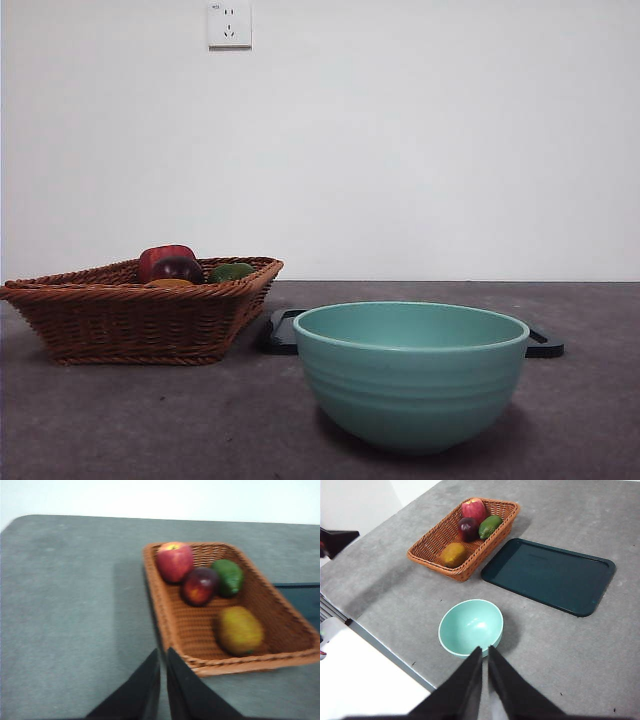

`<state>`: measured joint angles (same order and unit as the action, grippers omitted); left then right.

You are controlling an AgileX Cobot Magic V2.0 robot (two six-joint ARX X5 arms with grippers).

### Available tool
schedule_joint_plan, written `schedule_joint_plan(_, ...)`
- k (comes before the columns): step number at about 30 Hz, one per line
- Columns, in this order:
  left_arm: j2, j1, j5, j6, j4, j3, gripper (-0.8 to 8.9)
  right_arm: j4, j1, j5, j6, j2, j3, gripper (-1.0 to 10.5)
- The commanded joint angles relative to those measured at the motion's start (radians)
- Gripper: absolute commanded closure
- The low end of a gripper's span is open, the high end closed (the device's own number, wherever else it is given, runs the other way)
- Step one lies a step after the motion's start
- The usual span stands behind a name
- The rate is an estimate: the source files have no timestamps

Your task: Pick up the wifruite, put it on the bowl, pick up the plate, put it on desk

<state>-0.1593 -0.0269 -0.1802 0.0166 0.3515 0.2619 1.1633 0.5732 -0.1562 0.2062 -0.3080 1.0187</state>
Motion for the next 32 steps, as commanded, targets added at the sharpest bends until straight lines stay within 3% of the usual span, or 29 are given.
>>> schedule_joint_plan(1,0.051,-0.001,0.011,0.004,-0.073,-0.084,7.94,-0.01,0.006,0.002,-0.008,-0.002,0.016,9.3)
schedule_joint_plan(8,0.132,0.0,0.14,0.095,-0.106,-0.197,7.94,-0.01,0.006,0.001,-0.008,-0.002,0.016,9.3)
schedule_joint_plan(13,0.143,0.002,0.203,0.097,-0.106,-0.217,7.94,-0.01,0.006,0.001,-0.008,-0.002,0.016,9.3)
schedule_joint_plan(32,0.156,0.035,0.21,0.075,-0.163,-0.251,7.94,-0.01,0.006,0.001,-0.008,-0.002,0.016,9.3)
